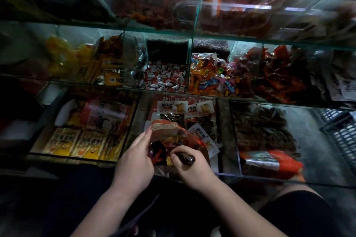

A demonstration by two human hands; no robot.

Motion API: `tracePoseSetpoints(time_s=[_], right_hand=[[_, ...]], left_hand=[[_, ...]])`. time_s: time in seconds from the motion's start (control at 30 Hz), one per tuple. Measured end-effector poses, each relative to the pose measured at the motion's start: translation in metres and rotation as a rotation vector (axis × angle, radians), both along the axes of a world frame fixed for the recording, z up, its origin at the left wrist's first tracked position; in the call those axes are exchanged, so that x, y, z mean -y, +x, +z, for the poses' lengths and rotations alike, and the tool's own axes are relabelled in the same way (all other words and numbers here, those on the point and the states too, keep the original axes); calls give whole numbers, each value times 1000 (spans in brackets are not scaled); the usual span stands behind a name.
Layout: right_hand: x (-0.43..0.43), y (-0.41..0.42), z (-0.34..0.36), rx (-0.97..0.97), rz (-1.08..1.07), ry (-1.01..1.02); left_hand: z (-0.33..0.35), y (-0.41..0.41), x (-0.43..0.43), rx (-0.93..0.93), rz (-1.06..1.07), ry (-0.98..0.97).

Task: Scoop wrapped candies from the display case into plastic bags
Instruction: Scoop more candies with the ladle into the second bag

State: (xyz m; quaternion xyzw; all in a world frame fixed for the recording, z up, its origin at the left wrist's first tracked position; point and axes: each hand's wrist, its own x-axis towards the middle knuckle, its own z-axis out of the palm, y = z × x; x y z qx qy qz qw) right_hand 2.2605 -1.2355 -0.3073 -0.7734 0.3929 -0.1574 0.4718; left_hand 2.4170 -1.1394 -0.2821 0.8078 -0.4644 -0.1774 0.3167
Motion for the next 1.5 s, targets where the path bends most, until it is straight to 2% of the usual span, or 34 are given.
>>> tracePoseSetpoints(time_s=[0.13, 0.2, 0.3, 0.37, 0.47, 0.53, 0.7, 0.73, 0.87, 1.0, 1.3, 1.5], right_hand=[[-9, 9, -7, 67, -74, 26], [-5, 13, -4, 191, -301, 232], [7, 4, 8, 439, -627, 726], [13, -12, 16, 495, -687, 823], [15, -34, 30, 586, -749, 823], [16, -46, 39, 641, -769, 801], [13, -76, 67, 710, -776, 783], [12, -82, 72, 718, -777, 783], [6, -102, 91, 757, -792, 761], [0, -113, 104, 766, -749, 725], [-7, -110, 123, 831, -625, 667], [10, -104, 140, 902, -707, 684]], left_hand=[[1, 0, 0, -21, 9, 12], [0, 1, 0, -10, 11, 10], [-3, 4, -1, 0, 14, 14], [-4, 6, 0, -17, 9, 8], [-2, 5, 2, -67, 2, 15], [3, 0, 5, -26, 16, 16], [21, -21, 8, 217, -48, -314], [21, -25, 11, 232, -83, -298], [13, -38, 30, 161, -108, -14], [0, -44, 47, 138, -118, 77], [6, -46, 59, 230, -106, -149], [43, -40, 93, 265, -154, -266]])
